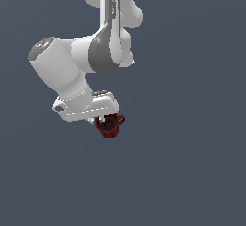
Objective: Pick up the object and move it to a goal position.
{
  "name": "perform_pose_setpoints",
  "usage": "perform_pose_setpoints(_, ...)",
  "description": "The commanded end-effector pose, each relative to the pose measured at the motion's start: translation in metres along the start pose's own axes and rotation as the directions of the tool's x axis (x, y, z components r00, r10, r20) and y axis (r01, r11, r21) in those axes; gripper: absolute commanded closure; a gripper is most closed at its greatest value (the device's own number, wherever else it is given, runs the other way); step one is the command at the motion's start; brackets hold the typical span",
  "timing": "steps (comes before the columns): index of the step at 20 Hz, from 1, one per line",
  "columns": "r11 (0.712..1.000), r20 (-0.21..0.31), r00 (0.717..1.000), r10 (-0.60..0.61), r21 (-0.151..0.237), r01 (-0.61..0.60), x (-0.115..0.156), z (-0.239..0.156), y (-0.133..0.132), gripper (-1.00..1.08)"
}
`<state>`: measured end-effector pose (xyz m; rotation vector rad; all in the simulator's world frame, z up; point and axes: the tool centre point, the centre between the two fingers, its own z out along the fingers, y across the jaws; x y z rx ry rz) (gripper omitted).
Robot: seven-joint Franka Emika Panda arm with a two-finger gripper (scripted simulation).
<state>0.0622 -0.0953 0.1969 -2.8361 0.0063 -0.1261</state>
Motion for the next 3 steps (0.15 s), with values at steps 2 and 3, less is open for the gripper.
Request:
perform_pose_setpoints(2,1.0,-0.003,1.0,-0.001,0.0,0.001,0.0026,-0.0024,-0.0006,1.08)
perform_pose_setpoints(3,1.0,-0.003,1.0,-0.001,0.0,0.001,0.0025,-0.0023,-0.0006,1.08)
